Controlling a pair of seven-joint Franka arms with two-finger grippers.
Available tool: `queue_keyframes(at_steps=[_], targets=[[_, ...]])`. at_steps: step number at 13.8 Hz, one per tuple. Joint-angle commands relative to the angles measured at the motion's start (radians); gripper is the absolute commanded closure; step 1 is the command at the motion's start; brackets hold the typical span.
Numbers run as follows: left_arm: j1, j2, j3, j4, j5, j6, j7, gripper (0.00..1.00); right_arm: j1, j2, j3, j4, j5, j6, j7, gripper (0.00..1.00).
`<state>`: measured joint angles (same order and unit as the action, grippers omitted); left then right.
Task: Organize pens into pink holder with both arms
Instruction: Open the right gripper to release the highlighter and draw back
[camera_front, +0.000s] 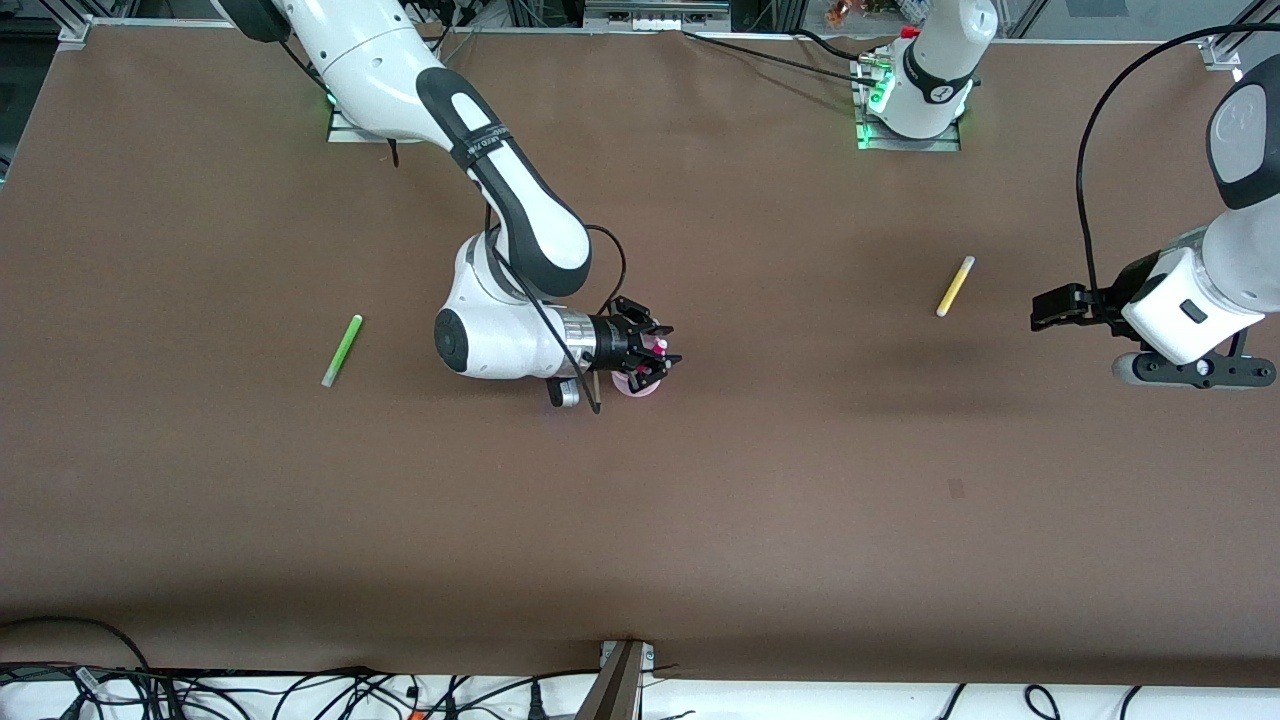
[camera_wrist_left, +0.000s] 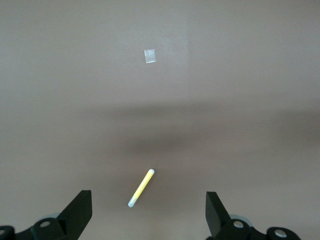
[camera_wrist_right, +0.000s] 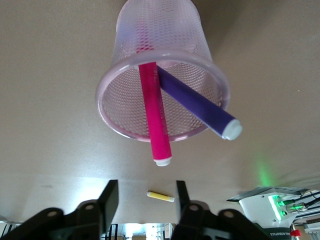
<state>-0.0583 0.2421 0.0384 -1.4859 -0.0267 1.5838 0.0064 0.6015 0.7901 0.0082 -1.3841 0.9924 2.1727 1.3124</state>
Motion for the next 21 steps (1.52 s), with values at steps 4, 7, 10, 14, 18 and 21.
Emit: queue_keyframes(at_steps=[4,7,10,14,18,21], targets=[[-0.006,-0.026,0.006,-0.027,-0.012,0.013,0.009,0.00,-0.002,-0.061,-0.010,-0.010,-0.147,-0.008,0.005,0.00],[-0.006,-0.026,0.006,-0.027,-0.012,0.013,0.009,0.00,-0.003,-0.117,-0.033,-0.004,-0.390,-0.049,0.004,0.00],[-0.006,-0.026,0.006,-0.027,-0.012,0.013,0.009,0.00,-0.005,-0.199,-0.086,-0.003,-0.550,-0.143,-0.005,0.00],[-0.006,-0.026,0.005,-0.027,-0.012,0.013,0.009,0.00,-0.006,-0.310,-0.193,-0.003,-0.618,-0.282,-0.216,0.00],[-0.006,-0.026,0.005,-0.027,-0.012,0.013,0.009,0.00,-0.006,-0.431,-0.356,-0.004,-0.618,-0.468,-0.528,0.00],[-0.009,-0.026,0.005,-0.027,-0.012,0.013,0.007,0.00,-0.006,-0.500,-0.480,-0.006,-0.618,-0.563,-0.772,0.00]])
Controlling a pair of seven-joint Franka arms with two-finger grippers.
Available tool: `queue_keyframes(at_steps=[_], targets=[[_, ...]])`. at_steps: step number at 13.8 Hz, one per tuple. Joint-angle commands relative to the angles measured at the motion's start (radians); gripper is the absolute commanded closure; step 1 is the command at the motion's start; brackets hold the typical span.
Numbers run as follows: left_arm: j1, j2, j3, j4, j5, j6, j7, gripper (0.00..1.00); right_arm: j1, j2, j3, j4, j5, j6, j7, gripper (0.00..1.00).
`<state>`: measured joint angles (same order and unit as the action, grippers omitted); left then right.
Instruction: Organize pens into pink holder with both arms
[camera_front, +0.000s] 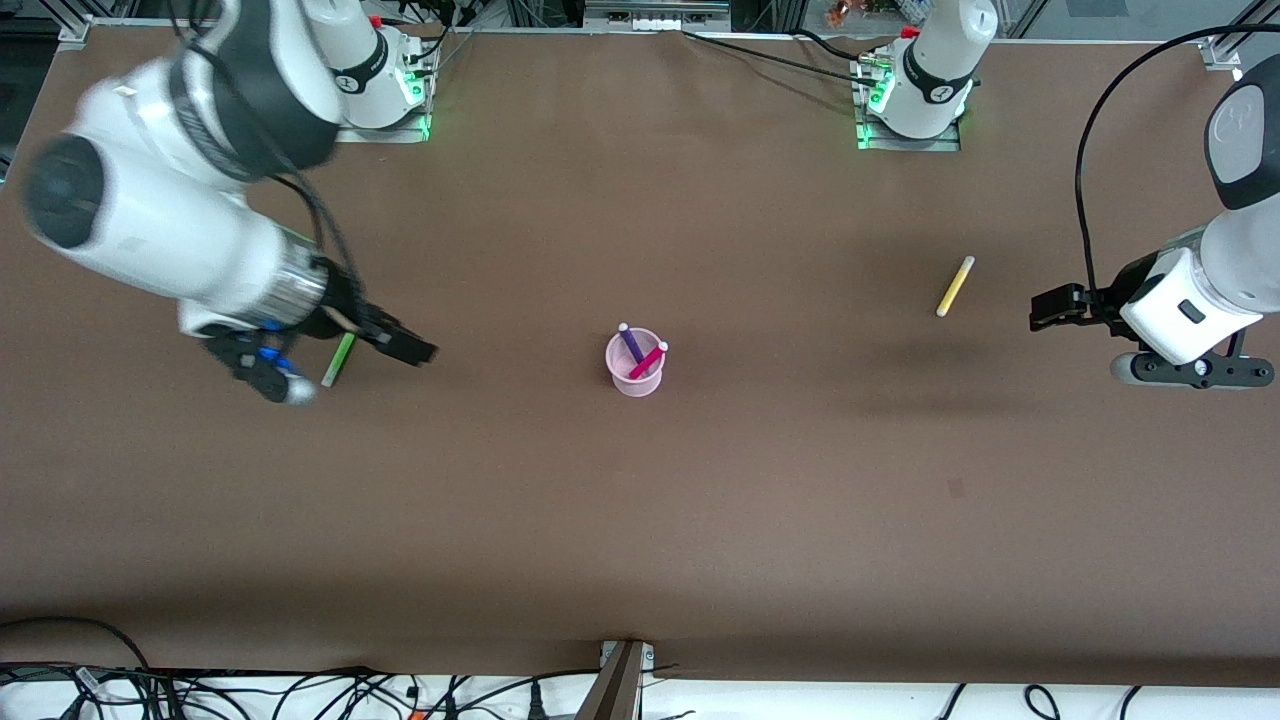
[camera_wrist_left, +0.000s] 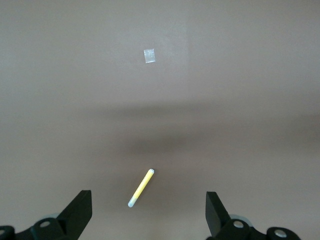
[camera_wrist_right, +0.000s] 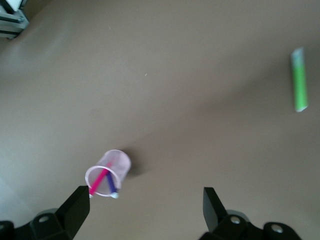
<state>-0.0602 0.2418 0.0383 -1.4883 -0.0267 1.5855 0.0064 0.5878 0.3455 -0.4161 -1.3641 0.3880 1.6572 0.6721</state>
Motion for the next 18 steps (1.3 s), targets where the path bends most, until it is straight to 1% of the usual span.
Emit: queue_keyframes(at_steps=[1,3,4,5,6,8,10,11,13,14,15,17,18], targets=[[-0.007,-0.024,0.006,-0.024,-0.012,0.013,0.007,0.00,0.007,-0.068,-0.091,-0.027,-0.014,-0.071,-0.196,0.00],[-0.012,-0.016,0.005,-0.014,-0.012,0.018,0.007,0.00,0.007,-0.089,-0.151,-0.029,-0.021,-0.115,-0.338,0.00],[-0.013,-0.010,0.006,-0.009,-0.012,0.024,0.007,0.00,0.009,-0.094,-0.174,-0.029,-0.058,-0.137,-0.414,0.00],[-0.015,-0.009,0.006,-0.009,-0.010,0.031,0.007,0.00,0.009,-0.111,-0.182,-0.030,-0.110,-0.146,-0.472,0.00],[-0.017,-0.009,0.006,-0.009,-0.009,0.033,0.007,0.00,0.007,-0.117,-0.187,-0.033,-0.136,-0.148,-0.508,0.00],[-0.015,-0.010,0.005,-0.010,-0.009,0.030,0.023,0.00,0.009,-0.120,-0.219,-0.059,-0.141,-0.140,-0.551,0.00],[-0.013,-0.010,0.005,-0.010,-0.009,0.028,0.027,0.00,0.007,-0.148,-0.230,-0.082,-0.152,-0.123,-0.577,0.00],[-0.013,-0.010,0.005,-0.010,-0.009,0.028,0.027,0.00,0.009,-0.155,-0.231,-0.085,-0.181,-0.120,-0.598,0.00],[-0.013,-0.010,0.005,-0.010,-0.009,0.027,0.027,0.00,0.004,-0.161,-0.207,-0.092,-0.225,-0.131,-0.598,0.00],[-0.013,-0.010,0.005,-0.010,-0.009,0.027,0.027,0.00,-0.023,-0.180,-0.181,-0.113,-0.233,-0.128,-0.600,0.00],[-0.013,-0.010,0.006,-0.010,-0.009,0.027,0.027,0.00,-0.081,-0.197,-0.109,-0.125,-0.263,-0.125,-0.600,0.00],[-0.013,-0.010,0.006,-0.012,-0.009,0.027,0.027,0.00,-0.283,-0.229,0.122,-0.125,-0.329,-0.120,-0.598,0.00],[-0.013,-0.010,0.006,-0.012,-0.009,0.027,0.027,0.00,-0.357,-0.235,0.199,-0.125,-0.343,-0.120,-0.598,0.00]])
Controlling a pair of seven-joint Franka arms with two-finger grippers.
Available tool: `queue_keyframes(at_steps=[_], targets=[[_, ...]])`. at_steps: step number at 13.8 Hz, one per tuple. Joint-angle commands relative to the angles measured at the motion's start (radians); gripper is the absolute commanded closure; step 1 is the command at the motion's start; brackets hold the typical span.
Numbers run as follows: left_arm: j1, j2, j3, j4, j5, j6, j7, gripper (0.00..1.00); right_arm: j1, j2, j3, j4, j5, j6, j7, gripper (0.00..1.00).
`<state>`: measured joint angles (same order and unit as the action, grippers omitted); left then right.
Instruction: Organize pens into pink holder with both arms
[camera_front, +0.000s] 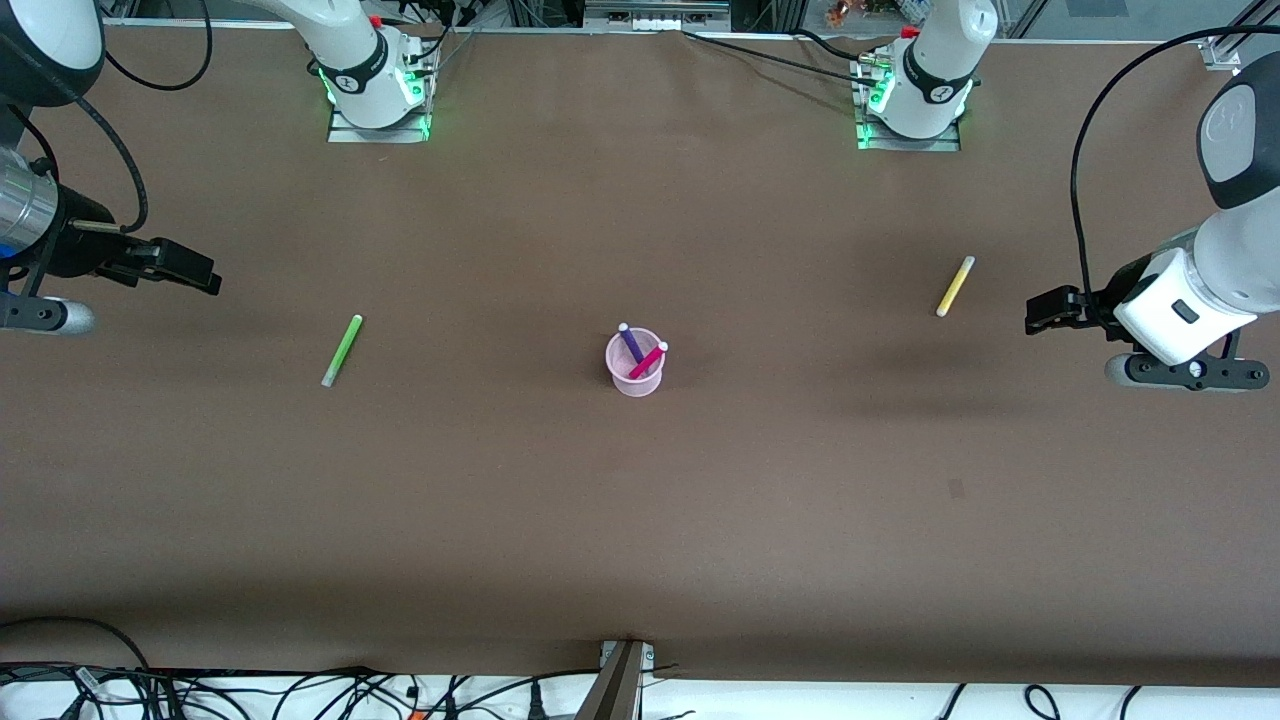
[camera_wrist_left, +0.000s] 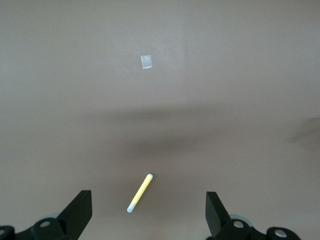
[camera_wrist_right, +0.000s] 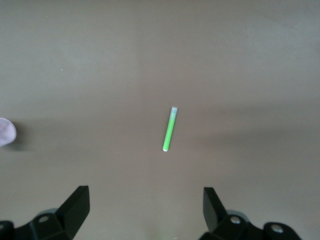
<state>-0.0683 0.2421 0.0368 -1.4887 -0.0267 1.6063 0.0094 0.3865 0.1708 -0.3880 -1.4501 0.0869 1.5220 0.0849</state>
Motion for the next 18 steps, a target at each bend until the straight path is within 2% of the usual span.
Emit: queue_keyframes(at_steps=[1,4,6,10,14,18], targets=[[-0.005,-0.009,0.008,-0.012,-0.009,0.006,0.024,0.00,-0.217,-0.066,0.226,-0.041,-0.047,0.015,-0.013,0.00],[-0.005,-0.009,0.008,-0.012,-0.009,0.007,0.024,0.00,-0.371,-0.099,0.368,-0.067,-0.052,0.013,-0.013,0.00],[-0.005,-0.010,0.008,-0.012,-0.009,0.007,0.024,0.00,-0.431,-0.123,0.435,-0.098,-0.076,0.024,-0.013,0.00],[-0.005,-0.014,0.006,-0.012,-0.009,0.003,0.026,0.00,-0.439,-0.145,0.451,-0.110,-0.101,0.041,-0.019,0.00],[0.001,-0.018,0.008,-0.015,-0.009,-0.003,0.089,0.00,-0.436,-0.165,0.455,-0.110,-0.093,0.009,-0.138,0.00],[0.002,-0.021,0.008,-0.019,-0.009,-0.005,0.089,0.00,-0.433,-0.160,0.469,-0.098,-0.085,0.004,-0.143,0.00]])
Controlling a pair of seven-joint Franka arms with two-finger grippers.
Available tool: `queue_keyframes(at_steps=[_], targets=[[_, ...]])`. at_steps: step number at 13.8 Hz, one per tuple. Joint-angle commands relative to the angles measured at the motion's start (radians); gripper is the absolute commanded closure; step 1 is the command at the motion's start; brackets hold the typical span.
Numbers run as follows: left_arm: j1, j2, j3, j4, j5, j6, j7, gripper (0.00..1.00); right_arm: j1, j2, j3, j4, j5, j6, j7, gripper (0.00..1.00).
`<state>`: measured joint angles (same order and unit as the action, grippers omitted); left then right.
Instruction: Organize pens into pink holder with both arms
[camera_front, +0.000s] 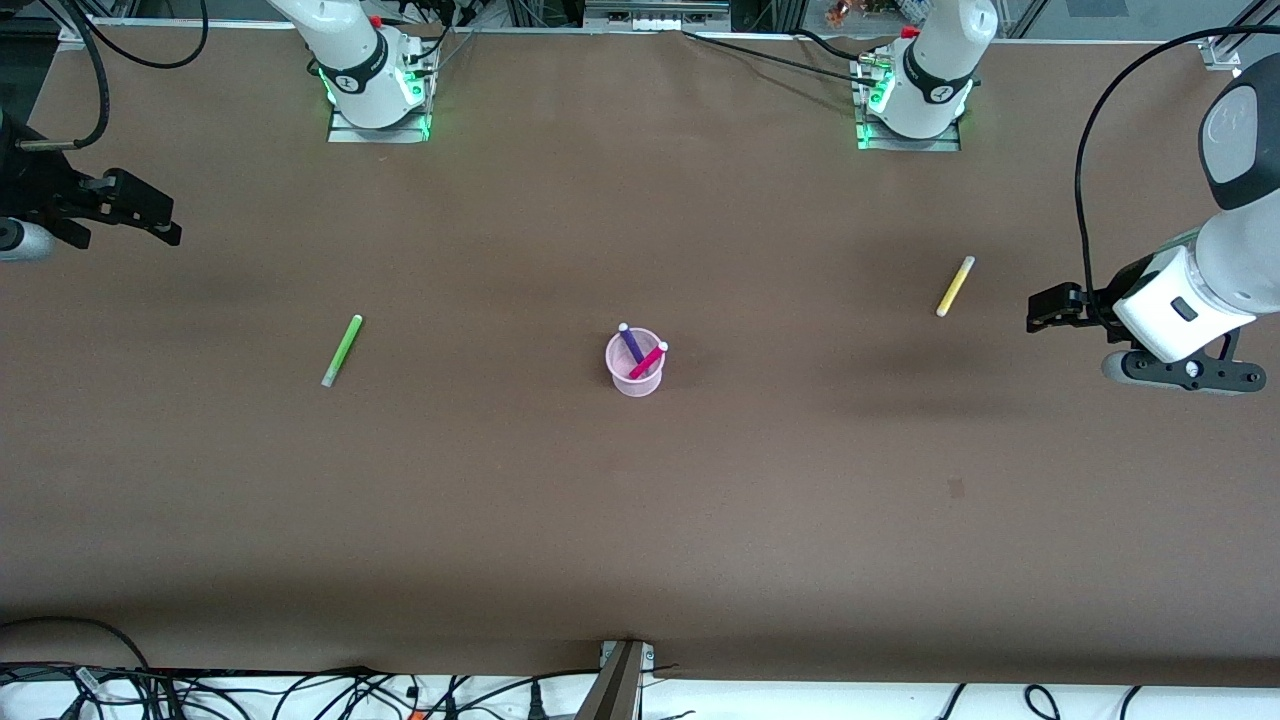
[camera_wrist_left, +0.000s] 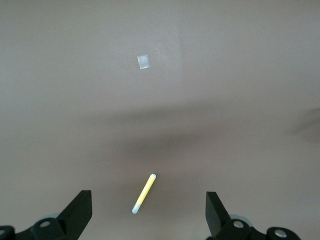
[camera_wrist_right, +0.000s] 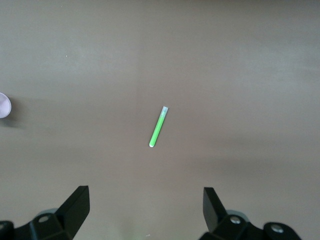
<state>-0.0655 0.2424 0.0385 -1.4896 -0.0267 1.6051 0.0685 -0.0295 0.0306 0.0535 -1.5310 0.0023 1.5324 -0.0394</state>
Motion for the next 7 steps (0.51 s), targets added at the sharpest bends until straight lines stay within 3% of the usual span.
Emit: queue_keyframes(at_steps=[1,7], targets=[[0.000,-0.021,0.006,-0.018,-0.007,-0.004,0.031,0.00,-0.016,-0.014,0.028,-0.012,0.013,-0.003,-0.016,0.00],[-0.002,-0.021,0.004,-0.020,-0.007,-0.008,0.048,0.00,-0.016,-0.015,0.031,-0.003,0.033,-0.017,-0.022,0.00]])
